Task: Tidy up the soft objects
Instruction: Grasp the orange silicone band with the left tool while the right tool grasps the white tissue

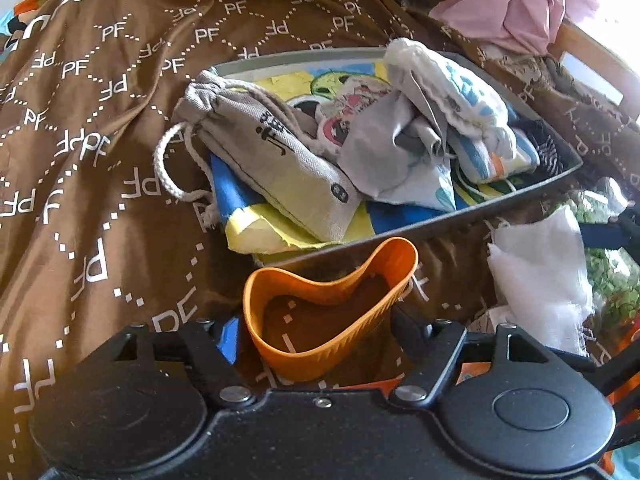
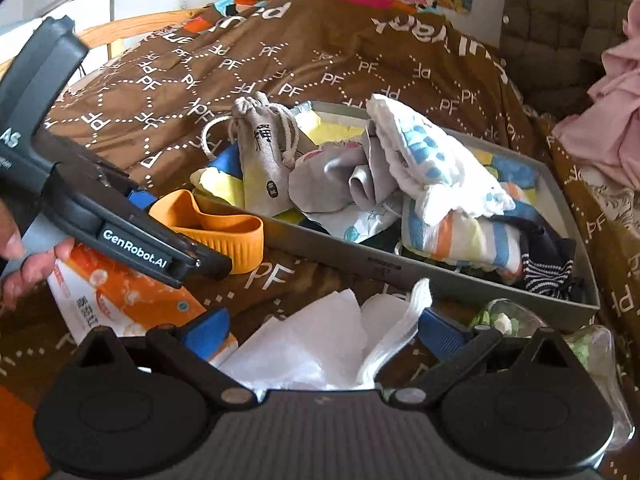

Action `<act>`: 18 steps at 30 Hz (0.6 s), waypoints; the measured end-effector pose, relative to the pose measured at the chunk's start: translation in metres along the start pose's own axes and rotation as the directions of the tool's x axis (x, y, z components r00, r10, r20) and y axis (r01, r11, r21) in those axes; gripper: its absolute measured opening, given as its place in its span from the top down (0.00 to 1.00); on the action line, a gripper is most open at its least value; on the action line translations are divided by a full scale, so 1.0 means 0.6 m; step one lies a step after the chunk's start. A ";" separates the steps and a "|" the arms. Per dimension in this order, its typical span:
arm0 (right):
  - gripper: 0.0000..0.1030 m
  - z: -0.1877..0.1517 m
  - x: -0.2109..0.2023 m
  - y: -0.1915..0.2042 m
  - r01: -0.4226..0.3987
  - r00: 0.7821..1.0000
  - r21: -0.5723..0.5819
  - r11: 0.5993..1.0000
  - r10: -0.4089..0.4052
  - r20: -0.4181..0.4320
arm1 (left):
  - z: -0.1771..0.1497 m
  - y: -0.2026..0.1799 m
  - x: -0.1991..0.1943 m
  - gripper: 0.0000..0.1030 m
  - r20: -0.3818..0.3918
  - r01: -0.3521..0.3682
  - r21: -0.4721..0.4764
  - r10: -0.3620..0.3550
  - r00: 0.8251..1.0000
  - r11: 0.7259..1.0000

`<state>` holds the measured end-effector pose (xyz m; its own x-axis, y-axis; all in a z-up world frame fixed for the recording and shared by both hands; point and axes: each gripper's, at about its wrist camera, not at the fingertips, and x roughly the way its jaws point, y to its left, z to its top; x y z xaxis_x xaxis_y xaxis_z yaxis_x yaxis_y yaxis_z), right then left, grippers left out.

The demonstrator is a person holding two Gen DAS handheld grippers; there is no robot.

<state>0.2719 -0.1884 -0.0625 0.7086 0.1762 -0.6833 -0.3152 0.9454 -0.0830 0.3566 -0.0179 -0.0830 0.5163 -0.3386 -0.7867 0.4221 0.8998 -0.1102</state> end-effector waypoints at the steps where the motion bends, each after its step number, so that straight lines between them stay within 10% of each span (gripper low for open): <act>1: 0.01 0.002 0.002 0.000 -0.003 1.000 0.006 1.000 0.003 -0.006 | 0.001 0.001 0.000 0.29 0.005 0.002 -0.005 -0.002 1.000 1.000; 18: 0.31 0.009 0.014 -0.002 -0.013 0.997 0.067 0.998 0.018 -0.081 | 0.000 -0.011 -0.007 0.58 0.035 -0.016 0.056 0.014 0.999 0.998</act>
<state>0.2818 -0.1868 -0.0645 0.6496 0.1706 -0.7409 -0.2814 0.9592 -0.0259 0.3520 -0.0223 -0.0790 0.5475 -0.3356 -0.7666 0.4550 0.8882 -0.0639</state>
